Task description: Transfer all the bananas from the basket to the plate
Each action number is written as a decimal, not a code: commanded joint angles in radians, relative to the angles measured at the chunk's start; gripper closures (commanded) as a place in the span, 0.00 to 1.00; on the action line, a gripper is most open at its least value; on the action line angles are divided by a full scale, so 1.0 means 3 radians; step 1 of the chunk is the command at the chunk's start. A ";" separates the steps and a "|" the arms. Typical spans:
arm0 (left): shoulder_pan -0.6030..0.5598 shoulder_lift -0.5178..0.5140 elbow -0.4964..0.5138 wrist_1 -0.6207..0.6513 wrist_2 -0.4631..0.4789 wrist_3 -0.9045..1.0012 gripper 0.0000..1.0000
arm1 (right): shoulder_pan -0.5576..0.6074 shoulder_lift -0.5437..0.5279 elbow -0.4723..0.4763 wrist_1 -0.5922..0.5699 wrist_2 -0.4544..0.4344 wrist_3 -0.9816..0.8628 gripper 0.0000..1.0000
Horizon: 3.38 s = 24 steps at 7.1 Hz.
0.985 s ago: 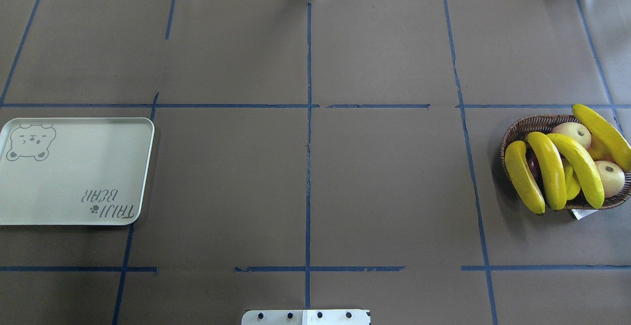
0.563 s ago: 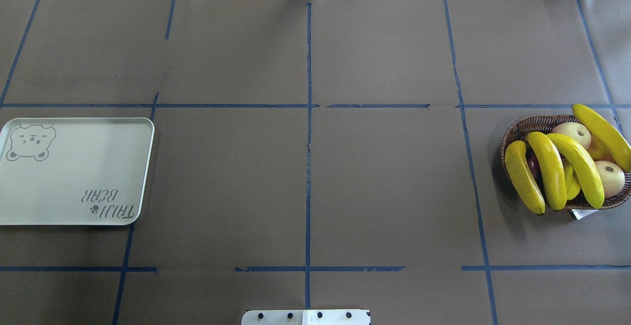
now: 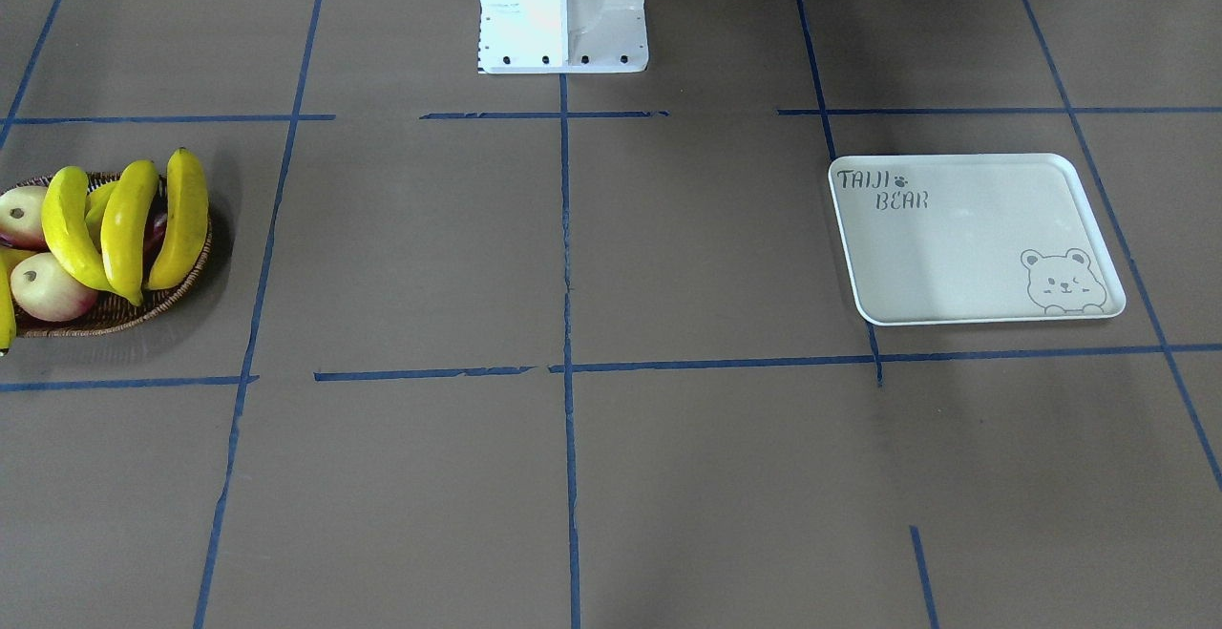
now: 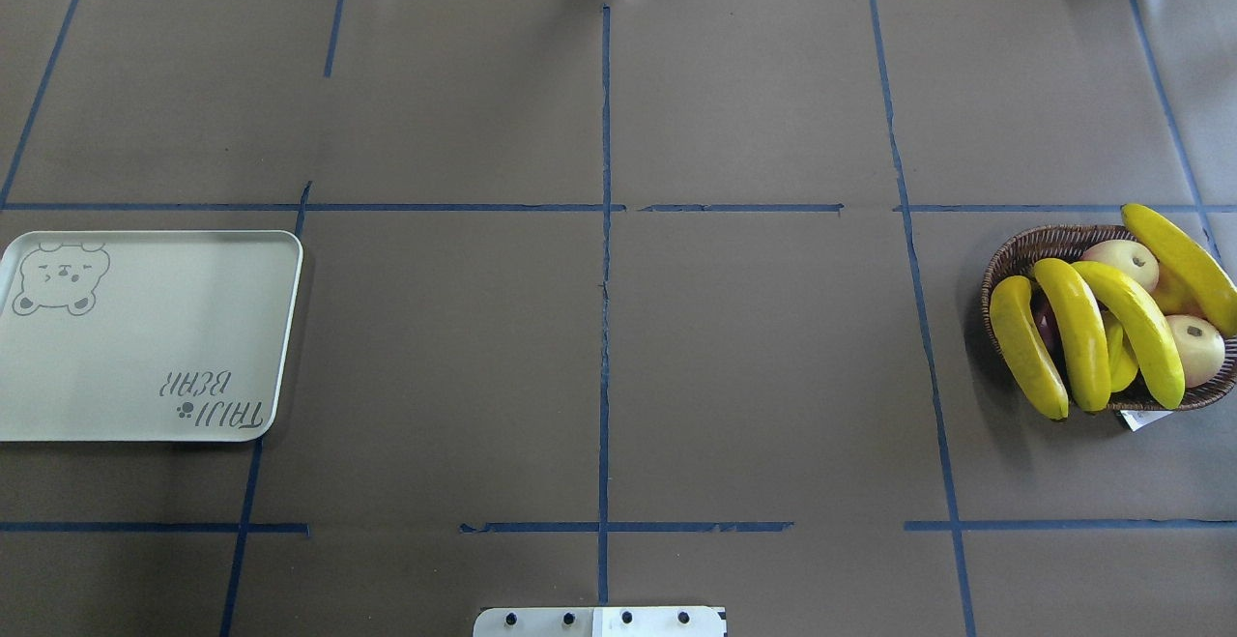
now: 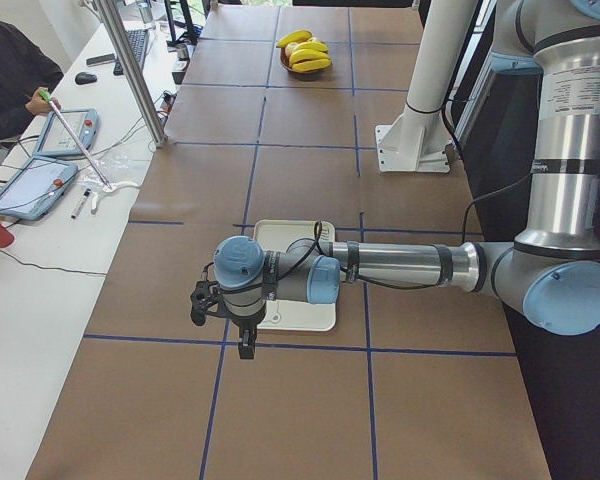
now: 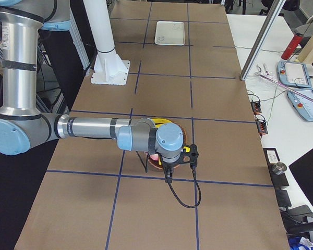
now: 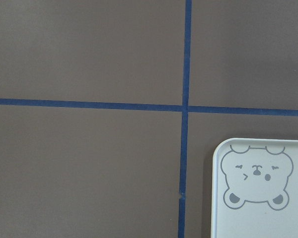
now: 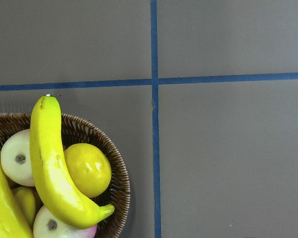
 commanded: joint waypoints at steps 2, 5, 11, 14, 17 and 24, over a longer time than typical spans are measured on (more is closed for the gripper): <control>0.0000 -0.0002 -0.0036 0.0005 -0.0007 0.0000 0.00 | -0.0076 0.0064 0.0071 0.0001 -0.0009 0.0015 0.00; 0.0000 0.0003 -0.0037 0.0005 -0.0007 -0.0005 0.00 | -0.0438 0.0217 0.0229 0.0001 -0.0070 0.0005 0.00; 0.0000 0.0003 -0.0036 0.0000 -0.0007 0.0000 0.00 | -0.1175 -0.0100 0.0265 0.0798 -0.0433 0.0337 0.00; 0.0000 0.0003 -0.0037 -0.0005 -0.0002 0.0005 0.00 | -0.1441 -0.0105 0.0250 0.0798 -0.0688 0.0332 0.07; 0.0000 0.0003 -0.0037 -0.0005 -0.0002 0.0010 0.00 | -0.1620 -0.0100 0.0209 0.0783 -0.0719 0.0327 0.07; 0.0000 -0.0002 -0.0037 -0.0005 -0.0002 0.0031 0.00 | -0.1626 -0.0044 0.0076 0.0763 -0.0755 0.0312 0.33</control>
